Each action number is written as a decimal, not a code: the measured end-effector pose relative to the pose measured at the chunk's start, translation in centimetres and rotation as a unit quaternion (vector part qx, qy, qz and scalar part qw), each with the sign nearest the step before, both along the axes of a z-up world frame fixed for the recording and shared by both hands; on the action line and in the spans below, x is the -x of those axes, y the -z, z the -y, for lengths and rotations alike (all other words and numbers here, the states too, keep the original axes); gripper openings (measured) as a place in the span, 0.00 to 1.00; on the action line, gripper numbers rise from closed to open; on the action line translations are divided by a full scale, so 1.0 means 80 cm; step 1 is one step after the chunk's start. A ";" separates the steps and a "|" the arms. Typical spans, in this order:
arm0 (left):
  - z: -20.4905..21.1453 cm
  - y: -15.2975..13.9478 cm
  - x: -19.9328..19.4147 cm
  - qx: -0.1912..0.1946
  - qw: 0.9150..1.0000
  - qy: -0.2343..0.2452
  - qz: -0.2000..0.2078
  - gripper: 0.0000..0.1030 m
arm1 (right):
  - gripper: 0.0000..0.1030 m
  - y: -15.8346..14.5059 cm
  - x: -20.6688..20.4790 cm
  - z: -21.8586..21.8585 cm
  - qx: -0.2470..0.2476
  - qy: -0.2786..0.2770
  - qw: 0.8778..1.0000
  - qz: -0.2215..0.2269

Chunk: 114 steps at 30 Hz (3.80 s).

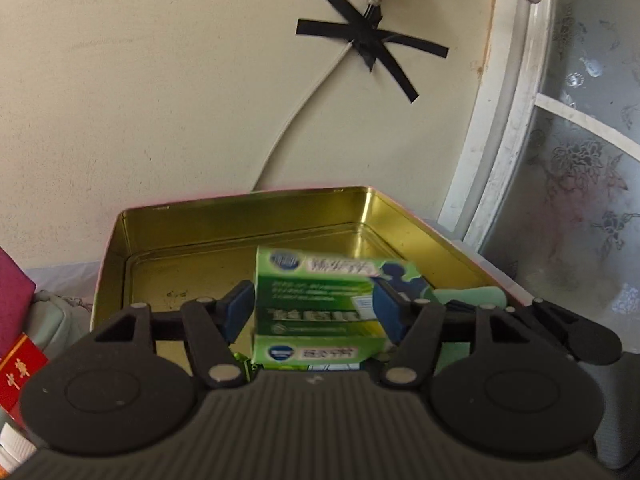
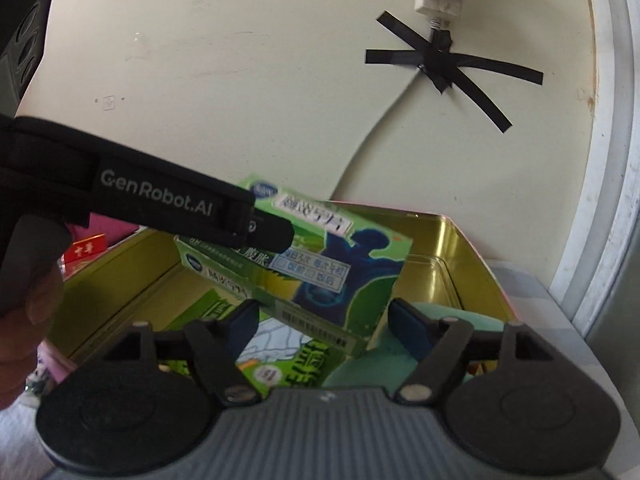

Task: Organize objects
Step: 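Carry the green medicine box into the pink tin and release it, then grasp the patterned tissue pack with the left gripper, then carry the tissue pack into the pink tin and release it, then reach the left gripper to the white pill bottle and grasp it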

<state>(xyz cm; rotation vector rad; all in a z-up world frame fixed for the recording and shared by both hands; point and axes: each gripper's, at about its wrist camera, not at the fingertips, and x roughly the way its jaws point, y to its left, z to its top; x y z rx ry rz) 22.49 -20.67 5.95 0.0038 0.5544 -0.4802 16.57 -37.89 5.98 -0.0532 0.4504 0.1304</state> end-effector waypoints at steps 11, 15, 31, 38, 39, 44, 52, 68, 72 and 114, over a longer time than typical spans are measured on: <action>-0.044 -0.020 0.068 0.041 0.999 -0.020 0.024 0.65 | 0.74 -0.016 0.049 0.000 -0.049 0.010 0.998 0.032; -0.092 -0.020 0.126 0.050 0.998 -0.014 0.047 0.66 | 0.74 -0.028 0.088 -0.004 -0.086 -0.001 0.995 0.049; -0.301 0.073 0.213 0.097 0.981 -0.160 -0.052 0.66 | 0.64 0.016 0.118 -0.185 -0.084 -0.163 0.980 -0.077; -0.311 0.077 0.215 0.130 0.978 -0.155 -0.048 0.66 | 0.53 0.041 0.094 -0.226 -0.027 -0.141 0.984 -0.106; -0.311 0.077 0.217 0.133 0.979 -0.149 -0.047 0.66 | 0.53 0.042 0.099 -0.223 -0.024 -0.147 0.983 -0.106; -0.298 0.072 0.217 0.128 0.985 -0.107 -0.049 0.66 | 0.53 0.044 0.157 -0.182 -0.011 -0.215 0.972 -0.094; -0.219 0.061 0.212 0.112 0.990 0.037 -0.073 0.67 | 0.67 0.036 0.221 -0.067 -0.008 -0.118 0.991 -0.063; -0.178 0.062 0.204 0.096 0.988 0.044 -0.114 0.44 | 0.43 0.035 0.207 -0.128 0.011 -0.188 0.981 -0.053; -0.157 0.012 0.202 0.093 0.993 0.067 -0.034 0.44 | 0.43 0.001 0.211 -0.104 -0.010 -0.161 0.987 0.023; -0.262 0.021 0.150 0.002 0.979 -0.202 0.003 0.72 | 0.61 -0.021 0.164 -0.114 -0.126 -0.121 0.984 0.035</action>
